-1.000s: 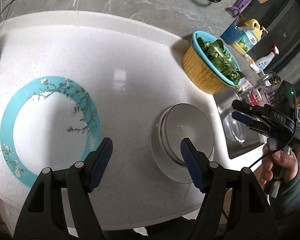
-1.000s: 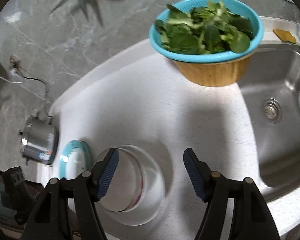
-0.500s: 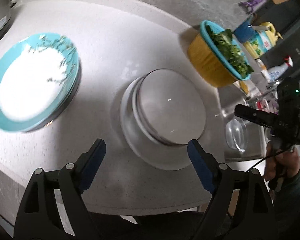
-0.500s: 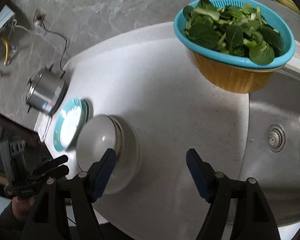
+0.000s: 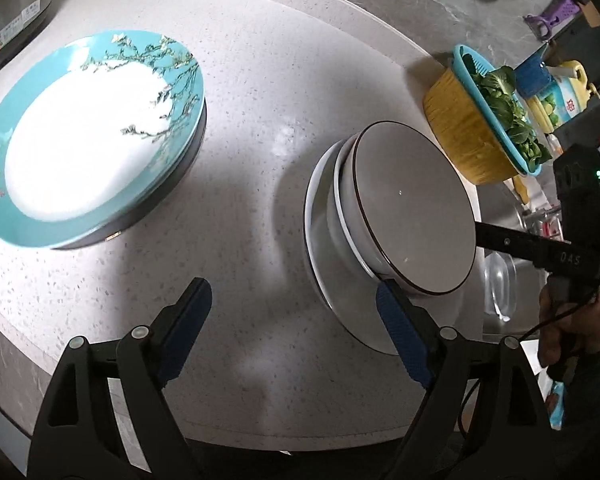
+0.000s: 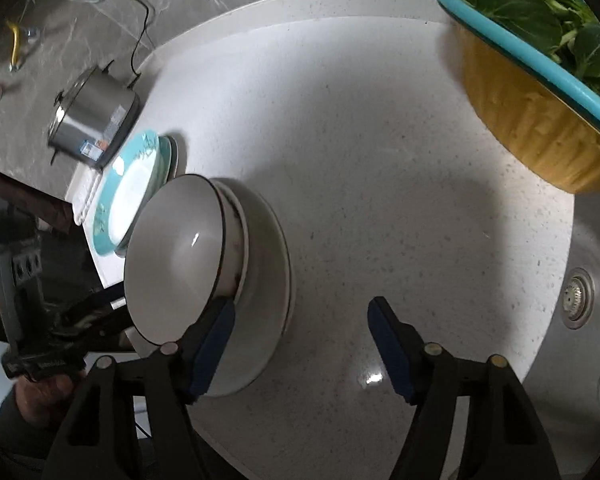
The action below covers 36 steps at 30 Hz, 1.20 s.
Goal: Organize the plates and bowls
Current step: 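Move both grippers to the rim of the large white bowl stack, then close both grippers on the large white bowl's rim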
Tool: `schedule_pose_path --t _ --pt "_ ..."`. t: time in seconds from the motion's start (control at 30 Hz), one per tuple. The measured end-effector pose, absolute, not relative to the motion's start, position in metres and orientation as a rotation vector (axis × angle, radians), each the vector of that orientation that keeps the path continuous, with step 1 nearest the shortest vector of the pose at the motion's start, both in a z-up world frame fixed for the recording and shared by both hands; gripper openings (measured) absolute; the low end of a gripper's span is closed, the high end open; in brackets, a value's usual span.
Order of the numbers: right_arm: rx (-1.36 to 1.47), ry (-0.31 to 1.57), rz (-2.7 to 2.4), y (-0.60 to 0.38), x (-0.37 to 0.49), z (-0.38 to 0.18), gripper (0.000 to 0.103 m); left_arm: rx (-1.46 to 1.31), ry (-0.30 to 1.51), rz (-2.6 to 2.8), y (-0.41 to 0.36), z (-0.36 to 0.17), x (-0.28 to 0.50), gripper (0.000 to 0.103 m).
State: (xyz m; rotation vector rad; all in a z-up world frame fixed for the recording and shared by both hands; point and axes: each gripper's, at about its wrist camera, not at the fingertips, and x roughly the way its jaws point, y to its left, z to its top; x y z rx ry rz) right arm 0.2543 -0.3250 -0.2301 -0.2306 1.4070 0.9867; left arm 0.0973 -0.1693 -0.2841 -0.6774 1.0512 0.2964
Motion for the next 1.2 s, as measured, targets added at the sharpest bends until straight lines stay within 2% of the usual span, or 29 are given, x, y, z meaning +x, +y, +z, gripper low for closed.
schedule_pose_path --t 0.1,0.37,0.6,0.73,0.8,1.03,1.2 --pt "-0.246 1.400 0.990 -0.327 0.256 -0.225 0.066 -0.699 1.034 0.312 -0.162 -0.280 0.095 0.073" --pt "-0.238 1.447 0.961 -0.334 0.260 -0.244 0.065 -0.668 1.082 0.288 -0.165 -0.292 0.114 0.062" --pt "-0.290 1.438 0.990 -0.320 0.257 -0.264 0.058 -0.669 1.099 0.298 -0.168 -0.312 0.132 0.040" --pt "-0.320 1.406 1.007 -0.312 0.254 -0.267 0.054 -0.657 1.083 0.312 -0.167 -0.316 0.141 0.036" --pt "-0.330 1.391 1.020 -0.310 0.253 -0.268 0.051 -0.652 1.075 0.313 -0.167 -0.316 0.146 0.030" --pt "-0.291 1.368 1.058 -0.305 0.253 -0.269 0.043 -0.642 1.060 0.301 -0.169 -0.320 0.153 0.025" --pt "-0.290 1.342 1.083 -0.308 0.251 -0.270 0.037 -0.600 1.050 0.285 -0.174 -0.318 0.159 0.016"
